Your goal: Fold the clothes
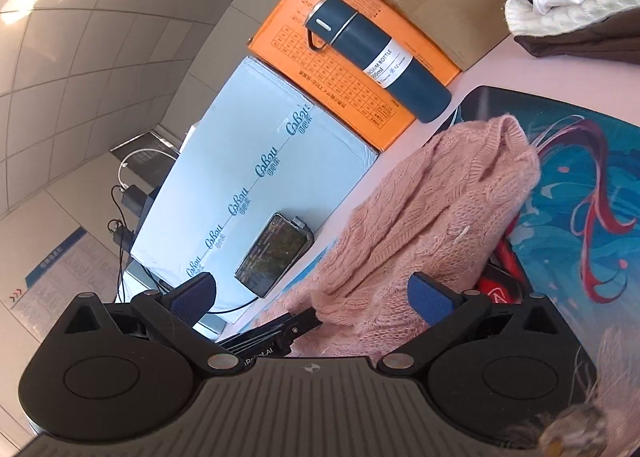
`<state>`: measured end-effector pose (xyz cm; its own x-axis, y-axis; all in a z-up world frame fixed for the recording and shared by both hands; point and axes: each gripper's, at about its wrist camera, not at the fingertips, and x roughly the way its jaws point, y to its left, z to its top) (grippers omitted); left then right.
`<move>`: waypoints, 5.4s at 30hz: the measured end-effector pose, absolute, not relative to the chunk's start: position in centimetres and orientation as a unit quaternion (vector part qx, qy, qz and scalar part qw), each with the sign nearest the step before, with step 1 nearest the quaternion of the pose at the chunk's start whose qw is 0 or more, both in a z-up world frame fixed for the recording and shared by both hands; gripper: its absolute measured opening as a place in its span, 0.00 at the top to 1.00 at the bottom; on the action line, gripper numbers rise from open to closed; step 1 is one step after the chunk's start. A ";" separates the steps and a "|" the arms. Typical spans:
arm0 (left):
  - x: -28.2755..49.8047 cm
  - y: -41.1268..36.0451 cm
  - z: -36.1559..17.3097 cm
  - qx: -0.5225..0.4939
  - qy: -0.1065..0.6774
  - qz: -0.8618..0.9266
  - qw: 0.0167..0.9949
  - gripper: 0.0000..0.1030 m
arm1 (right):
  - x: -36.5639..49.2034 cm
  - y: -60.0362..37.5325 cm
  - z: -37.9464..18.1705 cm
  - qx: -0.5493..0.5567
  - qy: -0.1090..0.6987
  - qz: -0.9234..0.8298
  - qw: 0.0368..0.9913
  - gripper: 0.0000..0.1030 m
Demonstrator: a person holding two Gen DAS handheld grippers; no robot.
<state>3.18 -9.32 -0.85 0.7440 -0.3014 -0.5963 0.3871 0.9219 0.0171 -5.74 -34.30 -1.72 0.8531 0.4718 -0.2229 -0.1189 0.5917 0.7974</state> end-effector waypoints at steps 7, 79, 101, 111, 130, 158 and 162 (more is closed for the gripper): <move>0.9 -8.3 0.7 0.039 0.248 -0.240 0.938 0.13 | -4.9 -33.6 -1.4 0.432 0.192 0.196 0.859 0.00; -6.8 7.4 -3.2 0.340 0.200 -0.114 0.912 0.55 | -7.7 -24.1 -4.9 -0.384 0.165 0.159 0.894 0.74; -10.6 10.3 -1.3 0.334 0.189 -0.090 0.919 0.88 | -8.9 -29.5 0.5 -0.123 0.207 0.250 0.938 0.85; -4.2 15.5 0.5 0.112 0.220 -0.142 0.959 0.88 | -0.2 -32.2 1.4 0.053 0.248 0.228 0.940 0.85; 2.8 23.0 -3.3 -0.315 0.259 -0.127 0.904 0.46 | 4.9 -35.9 0.4 0.155 0.309 0.153 0.926 0.35; -0.4 21.4 -1.6 -0.239 0.232 -0.029 0.942 0.97 | 1.7 -37.0 0.5 0.149 0.245 0.084 0.954 0.46; -0.4 21.7 -2.1 -0.253 0.228 -0.032 0.940 0.96 | 2.5 -34.7 1.4 0.128 0.236 0.121 0.956 0.46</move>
<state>-0.39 21.73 -2.08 0.8939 -0.1753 -0.4126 -0.0551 0.8704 -0.4892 2.51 -34.69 1.41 0.8597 0.2909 -0.4199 -0.1703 0.9382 0.3014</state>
